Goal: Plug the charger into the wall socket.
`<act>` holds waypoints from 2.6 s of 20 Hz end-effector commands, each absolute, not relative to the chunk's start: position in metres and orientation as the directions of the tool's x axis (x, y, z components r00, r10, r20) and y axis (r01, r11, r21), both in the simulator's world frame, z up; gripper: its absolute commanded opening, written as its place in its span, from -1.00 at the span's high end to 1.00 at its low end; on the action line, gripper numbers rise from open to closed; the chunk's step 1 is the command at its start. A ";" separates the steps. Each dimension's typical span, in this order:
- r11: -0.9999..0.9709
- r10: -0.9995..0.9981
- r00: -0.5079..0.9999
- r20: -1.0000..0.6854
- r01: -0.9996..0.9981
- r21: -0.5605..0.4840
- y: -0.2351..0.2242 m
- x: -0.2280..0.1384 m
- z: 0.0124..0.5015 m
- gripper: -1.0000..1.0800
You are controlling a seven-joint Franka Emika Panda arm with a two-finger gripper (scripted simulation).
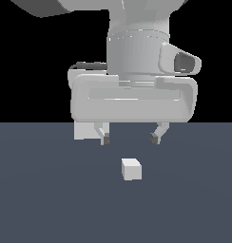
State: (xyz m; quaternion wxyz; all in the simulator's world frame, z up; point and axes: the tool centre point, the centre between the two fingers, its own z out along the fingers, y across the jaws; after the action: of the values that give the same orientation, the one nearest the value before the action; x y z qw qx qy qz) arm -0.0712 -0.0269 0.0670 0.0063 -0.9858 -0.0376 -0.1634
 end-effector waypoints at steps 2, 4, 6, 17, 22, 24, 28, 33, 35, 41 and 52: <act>-0.997 0.075 0.940 0.332 0.080 0.000 -0.027 -0.072 0.063 -0.92; -0.997 0.076 0.939 0.334 0.081 0.000 -0.027 -0.072 0.063 -0.92; -0.997 0.075 0.940 0.332 0.080 0.000 -0.027 -0.072 0.063 -0.92; -0.997 0.076 0.940 0.333 0.080 0.000 -0.028 -0.073 0.034 -0.92; -0.997 0.077 0.940 0.333 0.081 0.001 -0.028 -0.073 0.017 -0.92; -0.997 0.077 0.939 0.334 0.081 0.000 -0.027 -0.073 0.014 -0.92; -0.997 0.077 0.939 0.334 0.081 0.000 -0.028 -0.073 0.012 1.00; -0.997 0.077 0.939 0.334 0.081 0.000 -0.028 -0.073 0.012 1.00; -0.997 0.077 0.939 0.334 0.081 0.000 -0.028 -0.073 0.012 1.00; -0.996 0.080 0.939 0.334 0.085 0.000 -0.026 -0.071 0.014 1.00; -0.987 0.151 0.930 0.334 0.160 0.001 0.009 -0.045 0.055 1.00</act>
State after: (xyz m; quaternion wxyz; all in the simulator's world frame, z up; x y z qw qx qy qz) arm -0.0505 0.0015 0.0460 0.0120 -0.9830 -0.0716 -0.1686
